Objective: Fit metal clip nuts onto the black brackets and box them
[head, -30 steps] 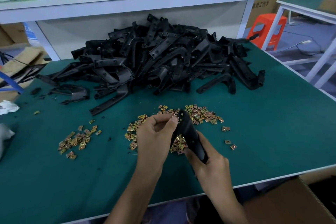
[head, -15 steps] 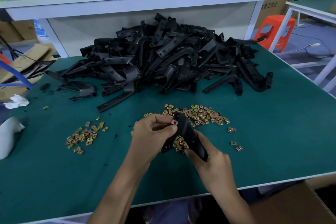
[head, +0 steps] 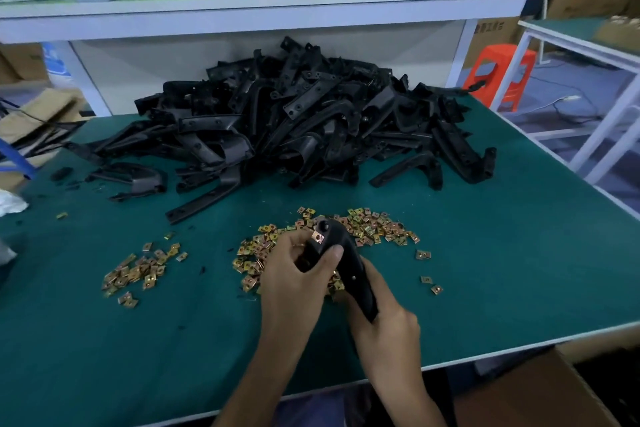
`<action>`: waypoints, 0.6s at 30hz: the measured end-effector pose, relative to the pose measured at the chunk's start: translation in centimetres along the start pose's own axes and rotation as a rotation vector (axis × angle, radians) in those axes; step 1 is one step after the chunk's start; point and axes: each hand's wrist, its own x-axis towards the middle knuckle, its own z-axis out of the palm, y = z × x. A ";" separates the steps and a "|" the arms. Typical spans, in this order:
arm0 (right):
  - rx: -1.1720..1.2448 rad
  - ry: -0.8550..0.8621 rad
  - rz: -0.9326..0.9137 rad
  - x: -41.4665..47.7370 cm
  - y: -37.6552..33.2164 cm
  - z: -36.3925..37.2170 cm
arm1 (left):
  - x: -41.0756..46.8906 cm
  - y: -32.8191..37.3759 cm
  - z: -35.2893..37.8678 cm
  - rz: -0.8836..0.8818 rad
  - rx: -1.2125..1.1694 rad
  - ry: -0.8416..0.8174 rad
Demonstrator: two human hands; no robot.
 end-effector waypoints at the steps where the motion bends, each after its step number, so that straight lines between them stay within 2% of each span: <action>1: 0.015 0.003 0.020 0.0 0.0 -0.1 | -0.1 0.3 -0.1 0.030 0.025 -0.007; 5: 0.073 -0.027 0.077 -0.5 -0.1 -0.6 | -0.3 1.1 -0.3 0.135 0.153 -0.029; 12: 0.369 -0.196 0.179 -2.2 0.3 -2.0 | 0.3 1.6 -1.1 0.216 0.177 -0.020; 18: 0.424 -0.263 0.302 -2.5 0.3 -2.3 | 0.2 2.2 -0.9 0.242 0.166 -0.035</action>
